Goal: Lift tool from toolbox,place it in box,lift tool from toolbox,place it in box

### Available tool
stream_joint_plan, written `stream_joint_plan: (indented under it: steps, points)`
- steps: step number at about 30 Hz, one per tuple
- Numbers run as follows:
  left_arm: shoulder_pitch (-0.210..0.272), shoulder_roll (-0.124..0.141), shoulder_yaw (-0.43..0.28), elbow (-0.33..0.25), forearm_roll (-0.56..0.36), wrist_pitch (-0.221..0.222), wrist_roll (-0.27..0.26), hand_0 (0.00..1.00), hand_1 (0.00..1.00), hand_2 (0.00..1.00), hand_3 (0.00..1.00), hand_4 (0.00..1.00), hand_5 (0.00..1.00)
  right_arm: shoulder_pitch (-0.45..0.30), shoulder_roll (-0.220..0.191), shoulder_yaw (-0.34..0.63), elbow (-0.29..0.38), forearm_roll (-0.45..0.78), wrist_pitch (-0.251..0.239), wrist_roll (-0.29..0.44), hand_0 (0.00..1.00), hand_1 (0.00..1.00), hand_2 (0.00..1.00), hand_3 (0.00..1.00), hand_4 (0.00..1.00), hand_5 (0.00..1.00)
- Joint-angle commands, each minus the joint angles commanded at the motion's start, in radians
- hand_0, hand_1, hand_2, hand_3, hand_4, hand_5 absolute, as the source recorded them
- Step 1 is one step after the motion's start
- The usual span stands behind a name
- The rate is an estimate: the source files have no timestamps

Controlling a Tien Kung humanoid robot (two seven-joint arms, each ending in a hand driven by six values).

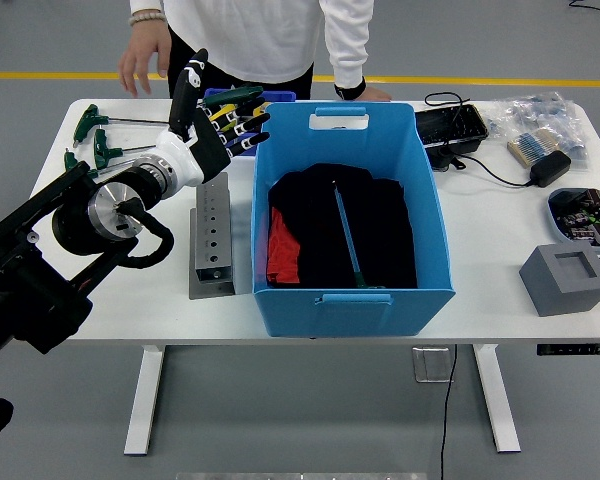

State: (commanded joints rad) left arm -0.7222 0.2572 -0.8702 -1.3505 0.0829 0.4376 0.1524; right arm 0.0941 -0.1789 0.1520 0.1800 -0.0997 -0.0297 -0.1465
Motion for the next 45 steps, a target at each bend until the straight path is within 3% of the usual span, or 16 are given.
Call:
stream_joint_plan:
  steps: [6,7,17,23,28,32,37,38,39,45]
  points:
    - [-0.022,-0.018,0.046,-0.044,0.025,-0.030,-0.025,0.415,0.615,0.725,0.744,0.870,0.998,0.004,-0.001,-0.012,0.000,0.009,0.000,0.001,0.569,0.645,0.768,0.639,0.786,0.747]
    - [-0.029,-0.022,0.069,-0.045,0.038,-0.052,-0.026,0.437,0.626,0.728,0.744,0.870,0.998,0.004,-0.001,-0.017,0.000,0.014,0.001,0.002,0.568,0.645,0.767,0.639,0.786,0.747]
    - [-0.127,-0.078,0.312,0.052,0.205,-0.159,-0.016,0.440,0.633,0.729,0.743,0.870,0.998,0.009,-0.003,-0.045,0.000,0.035,-0.001,0.006,0.568,0.646,0.768,0.639,0.786,0.747]
    - [-0.190,-0.108,0.419,0.139,0.405,-0.186,0.012,0.439,0.634,0.732,0.741,0.869,0.998,0.015,-0.006,-0.115,0.000,0.101,-0.001,0.018,0.568,0.645,0.768,0.640,0.786,0.746]
    - [-0.230,-0.132,0.474,0.214,0.599,-0.249,0.065,0.445,0.638,0.742,0.750,0.870,0.998,0.018,-0.007,-0.124,0.001,0.106,-0.001,0.018,0.568,0.644,0.767,0.640,0.788,0.746]
    - [-0.255,-0.158,0.508,0.250,0.764,-0.318,0.116,0.464,0.658,0.772,0.793,0.863,0.998,0.020,-0.008,-0.128,0.001,0.105,-0.002,0.017,0.567,0.644,0.767,0.640,0.788,0.746]
    - [-0.276,-0.191,0.533,0.263,0.972,-0.423,0.221,0.464,0.658,0.772,0.793,0.863,0.998,0.023,-0.010,-0.127,0.001,0.100,-0.002,0.017,0.567,0.644,0.767,0.640,0.788,0.746]
    - [-0.279,-0.196,0.538,0.263,1.018,-0.446,0.238,0.492,0.676,0.884,0.878,0.863,0.998,0.023,-0.010,-0.127,0.001,0.100,-0.003,0.017,0.566,0.644,0.767,0.640,0.788,0.744]
    - [-0.280,-0.200,0.543,0.263,1.070,-0.459,0.248,0.492,0.676,0.884,0.878,0.863,0.998,0.023,-0.011,-0.128,0.001,0.098,-0.003,0.018,0.566,0.644,0.767,0.640,0.788,0.744]
    - [-0.277,-0.216,0.556,0.274,1.310,-0.442,0.258,0.491,0.681,0.914,0.891,0.865,0.998,0.022,-0.011,-0.131,0.002,0.098,-0.004,0.018,0.559,0.644,0.767,0.638,0.788,0.746]
